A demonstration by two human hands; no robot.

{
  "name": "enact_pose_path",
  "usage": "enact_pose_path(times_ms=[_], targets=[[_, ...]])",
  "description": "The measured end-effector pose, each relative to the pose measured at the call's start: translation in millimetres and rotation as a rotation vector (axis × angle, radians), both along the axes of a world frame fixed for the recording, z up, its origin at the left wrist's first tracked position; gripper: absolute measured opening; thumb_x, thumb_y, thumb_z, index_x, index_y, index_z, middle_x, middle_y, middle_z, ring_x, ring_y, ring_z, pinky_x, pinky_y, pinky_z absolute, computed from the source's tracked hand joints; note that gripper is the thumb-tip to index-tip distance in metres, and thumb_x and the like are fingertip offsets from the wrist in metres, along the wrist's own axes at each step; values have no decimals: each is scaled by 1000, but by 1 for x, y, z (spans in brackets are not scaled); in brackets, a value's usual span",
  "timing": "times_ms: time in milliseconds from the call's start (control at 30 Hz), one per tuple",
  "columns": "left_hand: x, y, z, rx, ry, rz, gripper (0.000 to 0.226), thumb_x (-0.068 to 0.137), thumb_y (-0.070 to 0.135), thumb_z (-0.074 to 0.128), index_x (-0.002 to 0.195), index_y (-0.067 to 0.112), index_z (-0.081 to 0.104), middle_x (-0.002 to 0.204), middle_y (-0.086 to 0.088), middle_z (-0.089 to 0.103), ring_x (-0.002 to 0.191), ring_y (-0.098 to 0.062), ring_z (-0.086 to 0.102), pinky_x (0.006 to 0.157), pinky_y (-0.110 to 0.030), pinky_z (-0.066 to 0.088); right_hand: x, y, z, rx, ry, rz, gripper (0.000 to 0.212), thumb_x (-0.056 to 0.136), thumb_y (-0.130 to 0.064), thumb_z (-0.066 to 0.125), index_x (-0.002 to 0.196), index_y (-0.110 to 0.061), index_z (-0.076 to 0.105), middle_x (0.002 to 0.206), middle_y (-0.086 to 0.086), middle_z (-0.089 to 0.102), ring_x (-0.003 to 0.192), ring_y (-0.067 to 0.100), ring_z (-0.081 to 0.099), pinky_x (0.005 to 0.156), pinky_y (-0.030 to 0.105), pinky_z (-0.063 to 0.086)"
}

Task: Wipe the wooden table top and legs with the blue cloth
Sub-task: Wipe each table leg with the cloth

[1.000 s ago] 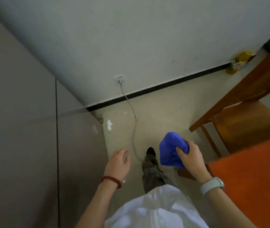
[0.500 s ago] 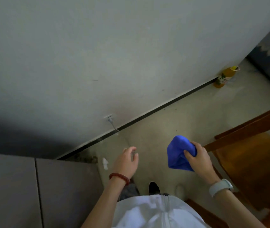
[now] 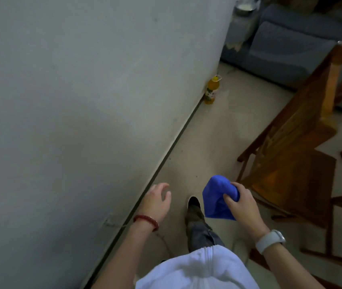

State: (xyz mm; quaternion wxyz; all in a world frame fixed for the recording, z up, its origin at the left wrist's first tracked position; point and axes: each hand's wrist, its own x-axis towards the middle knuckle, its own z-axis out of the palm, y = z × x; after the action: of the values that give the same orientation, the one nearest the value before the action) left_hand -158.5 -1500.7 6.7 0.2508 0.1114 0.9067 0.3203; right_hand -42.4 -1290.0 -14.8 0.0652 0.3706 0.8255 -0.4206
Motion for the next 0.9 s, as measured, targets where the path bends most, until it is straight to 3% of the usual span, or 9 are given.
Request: enact_pose_path(times_ms=[133,300,633,900], targets=[[-69,58,-9,-19,37,-85,30,91,21,47,119,14,55,120,-6,56,108,-19,55,94,-30,44,-71,40,-10,-10,43,-50,42,85,-24,56,126,-21,44,117,6,50,98,20,55,88,39,48],[-156,145,-10,-114,-23,-132,31,93,23,45,122,16,51,124,-4,53,112,-14,52,92,-25,43,-172,110,-8,-71,56,-100,43,88,-22,54,129,-19,41,120,7,46,93,15,51,79,29,41],[-267,295,16,-122,-30,-305,32,93,25,44,124,16,49,125,-4,51,113,-14,50,97,-29,44,-262,223,4,-123,61,-268,41,89,-25,53,128,-20,42,121,9,48,94,16,48,81,33,42],[-330,385,26,-83,24,-399,31,93,24,44,123,16,49,123,-4,52,111,-14,51,93,-25,45,-310,288,16,-143,56,-438,41,86,-22,52,127,-21,44,124,13,46,103,30,54,90,46,46]])
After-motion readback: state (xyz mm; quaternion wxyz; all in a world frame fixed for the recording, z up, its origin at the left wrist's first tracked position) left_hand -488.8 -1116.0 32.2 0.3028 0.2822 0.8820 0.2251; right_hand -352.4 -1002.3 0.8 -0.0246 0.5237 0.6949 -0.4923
